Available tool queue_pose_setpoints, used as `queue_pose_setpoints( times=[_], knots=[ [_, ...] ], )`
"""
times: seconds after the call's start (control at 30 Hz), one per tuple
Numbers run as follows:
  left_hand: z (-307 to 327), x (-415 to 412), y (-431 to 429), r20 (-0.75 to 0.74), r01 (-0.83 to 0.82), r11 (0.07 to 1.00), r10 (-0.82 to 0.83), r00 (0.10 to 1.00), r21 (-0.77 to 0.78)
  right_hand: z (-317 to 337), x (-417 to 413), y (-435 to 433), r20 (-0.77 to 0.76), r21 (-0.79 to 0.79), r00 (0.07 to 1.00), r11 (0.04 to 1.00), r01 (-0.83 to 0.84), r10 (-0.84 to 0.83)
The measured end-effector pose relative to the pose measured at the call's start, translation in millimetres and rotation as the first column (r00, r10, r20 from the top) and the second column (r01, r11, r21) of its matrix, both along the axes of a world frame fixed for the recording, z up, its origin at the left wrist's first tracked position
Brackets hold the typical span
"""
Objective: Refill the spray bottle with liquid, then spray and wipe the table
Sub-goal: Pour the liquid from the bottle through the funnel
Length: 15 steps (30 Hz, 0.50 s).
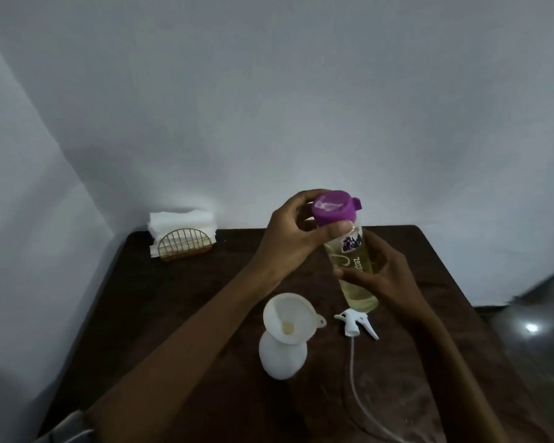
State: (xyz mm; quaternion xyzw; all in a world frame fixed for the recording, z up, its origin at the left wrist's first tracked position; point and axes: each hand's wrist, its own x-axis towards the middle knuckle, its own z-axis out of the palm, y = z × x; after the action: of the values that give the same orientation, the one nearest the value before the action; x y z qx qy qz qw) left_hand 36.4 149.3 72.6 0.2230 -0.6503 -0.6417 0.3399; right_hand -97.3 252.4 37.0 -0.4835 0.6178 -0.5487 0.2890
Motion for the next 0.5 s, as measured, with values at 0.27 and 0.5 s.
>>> queue_pose_setpoints(
  times=[0.27, 0.5],
  knots=[
    [-28, 3, 37, -0.053, 0.336, 0.934, -0.332, 0.942, 0.124, -29, 13, 62, 0.184, 0.13, 0.981, 0.987, -0.089, 0.065],
    [-58, 12, 80, -0.102, 0.117, 0.993, -0.115, 0.988, 0.01, -51, 50, 91, 0.281, 0.145, 0.957, 0.983, -0.116, 0.071]
  ],
)
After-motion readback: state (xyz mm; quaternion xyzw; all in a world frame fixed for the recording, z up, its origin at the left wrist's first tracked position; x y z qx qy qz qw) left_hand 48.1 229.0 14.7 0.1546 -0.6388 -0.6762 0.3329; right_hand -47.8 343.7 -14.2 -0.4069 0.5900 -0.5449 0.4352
